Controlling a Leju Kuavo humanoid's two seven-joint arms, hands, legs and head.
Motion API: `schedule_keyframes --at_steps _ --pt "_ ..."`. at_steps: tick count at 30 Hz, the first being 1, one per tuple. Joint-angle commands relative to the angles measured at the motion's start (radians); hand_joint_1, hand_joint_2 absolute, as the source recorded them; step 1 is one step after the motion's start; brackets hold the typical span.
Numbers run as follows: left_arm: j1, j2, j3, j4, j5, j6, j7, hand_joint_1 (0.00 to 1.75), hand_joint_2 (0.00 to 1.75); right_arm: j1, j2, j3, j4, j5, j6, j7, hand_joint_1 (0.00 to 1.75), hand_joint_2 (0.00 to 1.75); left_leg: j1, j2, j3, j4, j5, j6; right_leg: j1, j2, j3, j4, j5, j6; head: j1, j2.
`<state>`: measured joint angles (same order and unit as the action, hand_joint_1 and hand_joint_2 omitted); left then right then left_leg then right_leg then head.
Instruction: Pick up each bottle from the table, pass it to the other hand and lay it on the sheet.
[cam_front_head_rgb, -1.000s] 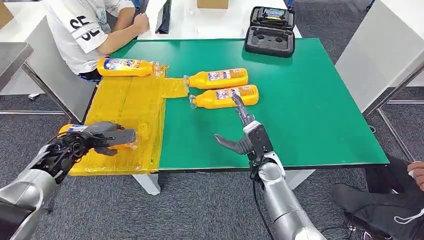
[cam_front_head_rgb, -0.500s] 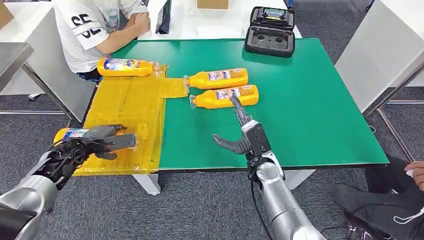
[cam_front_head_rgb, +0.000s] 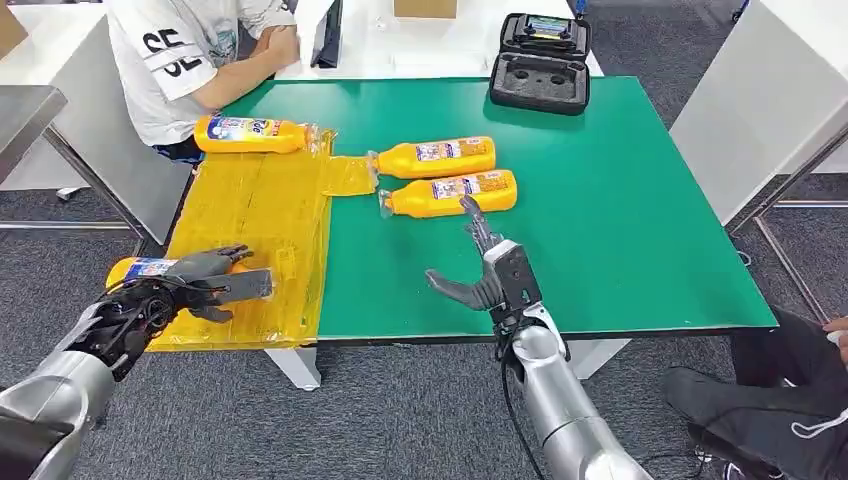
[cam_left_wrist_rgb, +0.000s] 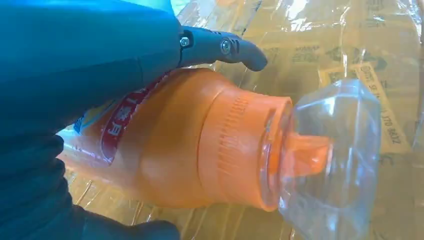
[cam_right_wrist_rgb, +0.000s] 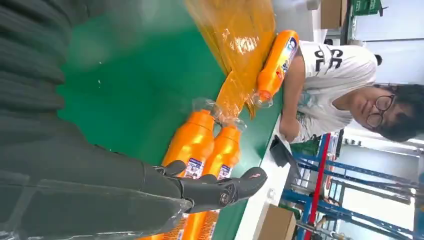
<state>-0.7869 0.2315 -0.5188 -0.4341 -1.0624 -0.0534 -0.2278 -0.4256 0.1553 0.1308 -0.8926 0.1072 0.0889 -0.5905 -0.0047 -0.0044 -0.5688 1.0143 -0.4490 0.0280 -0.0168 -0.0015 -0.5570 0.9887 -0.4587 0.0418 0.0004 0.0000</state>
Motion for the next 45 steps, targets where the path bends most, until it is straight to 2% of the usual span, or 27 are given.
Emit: schedule_keyframes --at_steps 1,3,22,25,27,31,33,34,35,40,41,45 --pt "-0.008 0.03 0.031 0.0 0.028 -0.031 -0.081 0.0 0.0 -0.052 -0.01 -0.021 0.107 -0.008 -0.01 0.014 0.0 1.75 0.001 0.002 0.0 0.0 0.0 -0.001 0.001 0.001 0.0 0.0 0.001 -0.001 0.0 0.0" --pt "-0.005 0.03 0.053 -0.032 0.056 -0.012 -0.125 0.0 0.0 -0.054 -0.011 -0.023 0.125 -0.012 -0.019 0.028 0.0 1.75 0.001 0.001 0.0 0.0 0.0 -0.001 0.001 0.001 0.0 0.0 0.001 -0.001 0.0 0.0" --pt "0.009 0.044 0.109 -0.119 0.101 0.046 -0.199 0.0 0.0 -0.043 -0.015 -0.026 0.159 0.001 -0.023 0.063 0.0 1.75 0.002 0.001 0.0 0.001 0.0 -0.002 0.002 0.001 0.0 -0.001 0.001 -0.002 0.0 0.0" --pt "0.015 0.03 0.139 -0.138 0.121 0.098 -0.243 0.0 0.0 -0.039 -0.012 -0.026 0.156 0.01 -0.02 0.06 0.0 1.75 0.002 0.001 0.0 0.0 0.0 -0.002 0.002 0.001 0.0 -0.001 0.001 -0.002 0.0 0.0" --pt "0.034 0.005 0.183 -0.179 0.145 0.207 -0.288 0.0 0.0 -0.03 -0.011 -0.025 0.144 0.017 -0.02 0.06 0.0 1.75 0.001 -0.001 -0.001 0.0 0.0 -0.001 0.001 -0.001 -0.001 0.0 0.0 -0.001 0.0 0.0" --pt "0.069 -0.028 0.258 -0.252 0.229 0.239 -0.344 0.0 0.0 -0.014 -0.01 -0.026 0.121 0.029 -0.023 0.057 0.0 1.75 0.002 -0.002 0.0 0.0 0.0 -0.001 0.002 -0.002 0.001 -0.001 0.0 -0.001 0.001 0.0" --pt "0.134 -0.067 0.369 -0.351 0.412 0.169 -0.421 0.0 0.0 0.003 -0.011 -0.017 0.081 0.06 -0.043 0.037 0.0 1.75 0.001 -0.001 0.0 0.0 0.0 -0.002 0.001 -0.001 0.0 -0.001 0.0 -0.001 0.0 0.0" --pt "0.159 -0.066 0.366 -0.385 0.418 0.163 -0.419 0.0 0.0 0.009 -0.009 -0.02 0.066 0.062 -0.046 0.037 0.0 1.75 0.001 -0.002 0.0 0.0 0.0 -0.001 0.001 -0.002 0.0 -0.001 0.0 -0.001 0.0 0.0" --pt "0.199 -0.099 0.43 -0.436 0.53 0.126 -0.451 0.0 0.0 0.022 -0.007 -0.019 0.035 0.07 -0.054 0.023 0.0 1.75 0.001 -0.001 0.0 0.0 0.0 -0.002 0.001 -0.001 0.001 -0.002 0.0 -0.001 0.0 0.0" --pt "0.372 -0.189 0.55 -0.654 0.835 0.023 -0.47 0.0 0.0 0.085 0.015 -0.017 -0.117 0.068 -0.103 -0.057 0.0 1.75 0.0 0.0 0.0 0.0 0.0 -0.001 0.0 0.0 0.0 -0.001 0.0 -0.001 0.0 0.0" --pt "0.402 -0.224 0.59 -0.679 0.931 0.006 -0.466 0.0 0.0 0.101 0.025 -0.02 -0.148 0.06 -0.133 -0.076 0.0 1.75 0.0 0.0 0.001 0.0 0.0 -0.002 0.001 0.0 0.001 -0.001 0.0 -0.001 0.0 0.0" --pt "0.516 -0.312 0.598 -0.783 1.033 0.043 -0.47 0.0 0.0 0.172 0.055 -0.01 -0.233 0.036 -0.205 -0.108 0.0 1.75 0.0 0.001 0.001 -0.001 0.0 -0.001 0.0 0.0 0.0 -0.002 0.0 -0.001 0.0 0.0"
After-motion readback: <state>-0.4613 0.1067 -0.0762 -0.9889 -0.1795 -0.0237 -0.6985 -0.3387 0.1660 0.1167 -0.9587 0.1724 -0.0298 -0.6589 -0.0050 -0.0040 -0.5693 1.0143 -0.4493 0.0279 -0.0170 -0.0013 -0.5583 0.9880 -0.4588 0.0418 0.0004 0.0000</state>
